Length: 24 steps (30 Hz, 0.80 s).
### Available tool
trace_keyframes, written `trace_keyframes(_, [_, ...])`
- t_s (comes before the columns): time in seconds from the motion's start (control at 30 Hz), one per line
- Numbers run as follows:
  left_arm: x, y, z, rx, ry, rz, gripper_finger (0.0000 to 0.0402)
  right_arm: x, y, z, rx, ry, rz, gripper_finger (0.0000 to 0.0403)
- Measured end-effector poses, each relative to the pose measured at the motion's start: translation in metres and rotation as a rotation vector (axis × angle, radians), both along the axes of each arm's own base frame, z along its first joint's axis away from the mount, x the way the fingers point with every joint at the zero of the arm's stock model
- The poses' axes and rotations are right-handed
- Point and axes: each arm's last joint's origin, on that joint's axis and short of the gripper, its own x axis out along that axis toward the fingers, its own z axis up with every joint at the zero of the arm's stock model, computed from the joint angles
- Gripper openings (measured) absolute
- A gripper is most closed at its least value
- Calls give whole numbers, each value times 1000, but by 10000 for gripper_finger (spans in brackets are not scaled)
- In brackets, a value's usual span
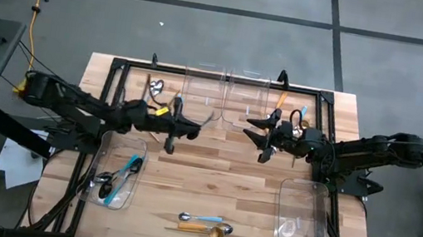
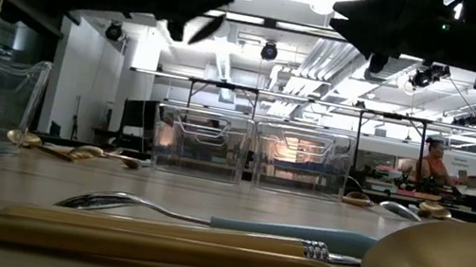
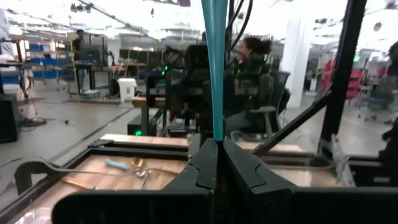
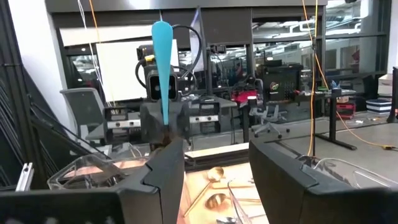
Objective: Sort silverware by color (type)
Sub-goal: Put the black spoon into the bottom left transparent bin
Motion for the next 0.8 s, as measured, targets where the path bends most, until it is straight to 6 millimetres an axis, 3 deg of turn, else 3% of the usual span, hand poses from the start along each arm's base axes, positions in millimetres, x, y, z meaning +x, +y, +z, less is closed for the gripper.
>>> trace_keyframes(0.2, [8, 1, 2, 37, -3, 7, 0, 1, 0, -5, 0, 49, 12, 165])
trace_keyframes(0.4, [0, -1, 12, 14, 29, -11, 0, 1, 0, -7, 1, 72, 12, 165])
trace_keyframes(0.63, [-31, -9, 36, -179, 157, -61, 0, 1, 0, -7, 1, 75, 14, 165])
trace_keyframes(0.8, [-63, -20, 64, -330, 380, -49, 0, 1, 0, -7, 1, 75, 14, 165])
